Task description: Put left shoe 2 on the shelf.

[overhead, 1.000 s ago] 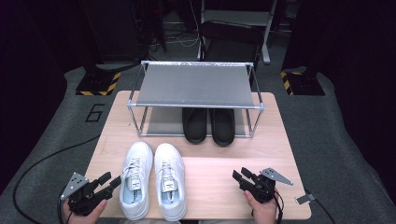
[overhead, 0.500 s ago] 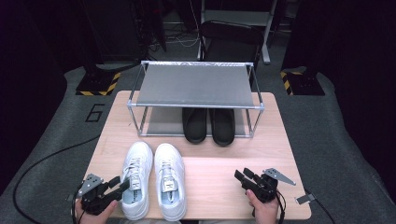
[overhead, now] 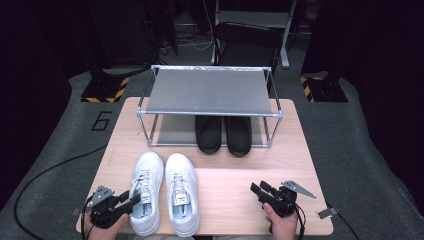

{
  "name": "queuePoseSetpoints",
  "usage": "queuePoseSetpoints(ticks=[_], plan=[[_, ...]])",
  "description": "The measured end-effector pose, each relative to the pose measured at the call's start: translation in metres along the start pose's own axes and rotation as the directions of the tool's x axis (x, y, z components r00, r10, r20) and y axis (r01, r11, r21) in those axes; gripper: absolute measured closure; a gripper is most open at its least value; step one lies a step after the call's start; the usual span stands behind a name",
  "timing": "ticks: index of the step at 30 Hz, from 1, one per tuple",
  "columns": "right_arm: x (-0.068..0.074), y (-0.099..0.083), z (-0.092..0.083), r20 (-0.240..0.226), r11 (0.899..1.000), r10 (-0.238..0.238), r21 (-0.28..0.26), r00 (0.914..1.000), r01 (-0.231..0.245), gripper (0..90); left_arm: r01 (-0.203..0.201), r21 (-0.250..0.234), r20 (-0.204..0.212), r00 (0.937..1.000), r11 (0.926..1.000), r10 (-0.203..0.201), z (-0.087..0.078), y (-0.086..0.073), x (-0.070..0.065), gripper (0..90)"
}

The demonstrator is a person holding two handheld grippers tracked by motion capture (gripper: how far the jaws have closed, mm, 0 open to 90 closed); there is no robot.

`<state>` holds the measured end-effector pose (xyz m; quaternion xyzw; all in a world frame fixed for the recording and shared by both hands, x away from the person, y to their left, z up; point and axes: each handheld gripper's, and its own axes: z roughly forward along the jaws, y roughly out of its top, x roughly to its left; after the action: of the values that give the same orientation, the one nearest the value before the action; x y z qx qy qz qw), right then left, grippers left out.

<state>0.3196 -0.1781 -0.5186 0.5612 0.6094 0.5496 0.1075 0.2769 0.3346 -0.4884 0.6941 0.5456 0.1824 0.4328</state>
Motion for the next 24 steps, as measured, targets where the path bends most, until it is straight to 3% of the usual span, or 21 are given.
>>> queuePoseSetpoints(ticks=[5,12,20,24], plan=[[-0.0011,-0.0006,0.0001,-0.002,1.0,0.028,0.003,0.9996,-0.028,48.0,0.003,-0.007,-0.02,0.9998,1.0,-0.003,0.0013,0.0,-0.0029,55.2],[-0.0023,-0.001,0.0007,-0.004,1.0,0.026,0.003,0.9997,-0.026,48.0,-0.005,0.004,-0.041,0.9991,1.0,0.005,0.0025,-0.0005,-0.0054,56.1],[-0.0032,-0.0016,0.0011,-0.008,0.999,0.045,0.003,0.9989,-0.045,48.0,-0.002,0.029,-0.043,0.9991,0.9996,0.003,0.0019,0.0004,-0.0056,57.8],[-0.0038,-0.0019,0.0011,-0.011,0.998,0.055,0.005,0.9984,-0.055,48.0,0.007,0.019,-0.052,0.9986,0.9998,-0.006,0.0026,0.0,-0.0061,60.1]])
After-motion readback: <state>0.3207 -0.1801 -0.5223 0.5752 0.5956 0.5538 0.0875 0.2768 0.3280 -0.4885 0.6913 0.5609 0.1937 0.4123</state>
